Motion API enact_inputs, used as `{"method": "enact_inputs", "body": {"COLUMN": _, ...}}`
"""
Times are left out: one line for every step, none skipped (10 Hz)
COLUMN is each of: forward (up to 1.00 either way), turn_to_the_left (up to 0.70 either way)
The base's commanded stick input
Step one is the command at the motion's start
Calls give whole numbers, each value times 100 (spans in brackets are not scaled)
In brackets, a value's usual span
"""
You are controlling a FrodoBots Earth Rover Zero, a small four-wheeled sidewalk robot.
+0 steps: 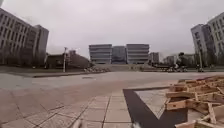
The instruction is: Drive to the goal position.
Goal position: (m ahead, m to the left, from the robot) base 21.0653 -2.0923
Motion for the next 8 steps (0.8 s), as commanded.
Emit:
{"method": "enact_inputs", "body": {"forward": 70, "turn_to_the_left": 0}}
{"method": "enact_inputs", "body": {"forward": 70, "turn_to_the_left": 0}}
{"method": "enact_inputs", "body": {"forward": 70, "turn_to_the_left": 0}}
{"method": "enact_inputs", "body": {"forward": 70, "turn_to_the_left": 0}}
{"method": "enact_inputs", "body": {"forward": 70, "turn_to_the_left": -3}}
{"method": "enact_inputs", "body": {"forward": 70, "turn_to_the_left": -13}}
{"method": "enact_inputs", "body": {"forward": 70, "turn_to_the_left": -20}}
{"method": "enact_inputs", "body": {"forward": 70, "turn_to_the_left": -26}}
